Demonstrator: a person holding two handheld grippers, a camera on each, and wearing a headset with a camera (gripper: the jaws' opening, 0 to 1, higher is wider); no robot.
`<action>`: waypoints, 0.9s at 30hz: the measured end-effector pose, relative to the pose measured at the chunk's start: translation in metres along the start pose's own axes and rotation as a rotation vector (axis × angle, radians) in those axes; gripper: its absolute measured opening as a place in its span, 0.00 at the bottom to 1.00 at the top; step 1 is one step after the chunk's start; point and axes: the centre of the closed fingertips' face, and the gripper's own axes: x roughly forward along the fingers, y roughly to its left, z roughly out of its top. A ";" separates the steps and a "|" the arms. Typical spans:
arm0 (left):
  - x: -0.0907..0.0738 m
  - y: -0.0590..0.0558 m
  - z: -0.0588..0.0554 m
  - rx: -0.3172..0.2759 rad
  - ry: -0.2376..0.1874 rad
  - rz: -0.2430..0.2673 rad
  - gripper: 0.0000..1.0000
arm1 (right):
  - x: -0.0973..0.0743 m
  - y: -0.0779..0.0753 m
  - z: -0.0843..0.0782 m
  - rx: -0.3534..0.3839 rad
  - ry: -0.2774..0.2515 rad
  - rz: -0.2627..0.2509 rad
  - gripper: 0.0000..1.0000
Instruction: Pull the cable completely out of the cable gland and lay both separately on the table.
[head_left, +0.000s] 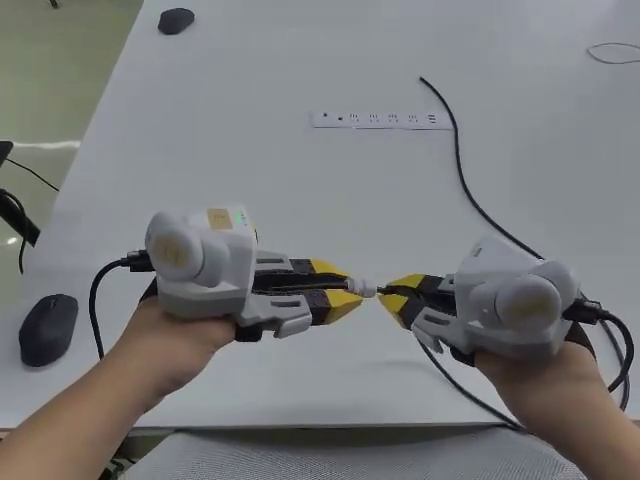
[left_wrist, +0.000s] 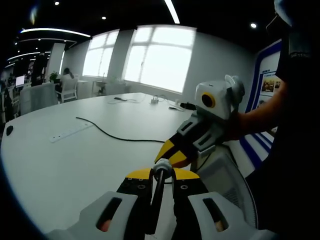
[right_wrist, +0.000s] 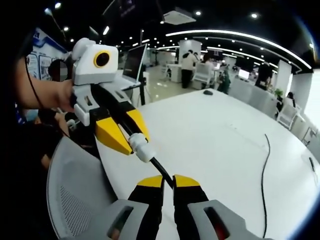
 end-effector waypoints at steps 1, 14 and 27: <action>0.000 0.000 0.001 0.000 0.000 0.002 0.15 | 0.000 -0.001 -0.001 0.009 -0.001 0.002 0.01; 0.003 0.002 0.005 -0.006 -0.005 0.019 0.15 | 0.001 -0.024 -0.033 0.224 0.056 -0.018 0.00; 0.003 0.004 0.003 -0.018 0.000 0.036 0.15 | 0.001 -0.036 -0.062 0.435 0.110 -0.030 0.00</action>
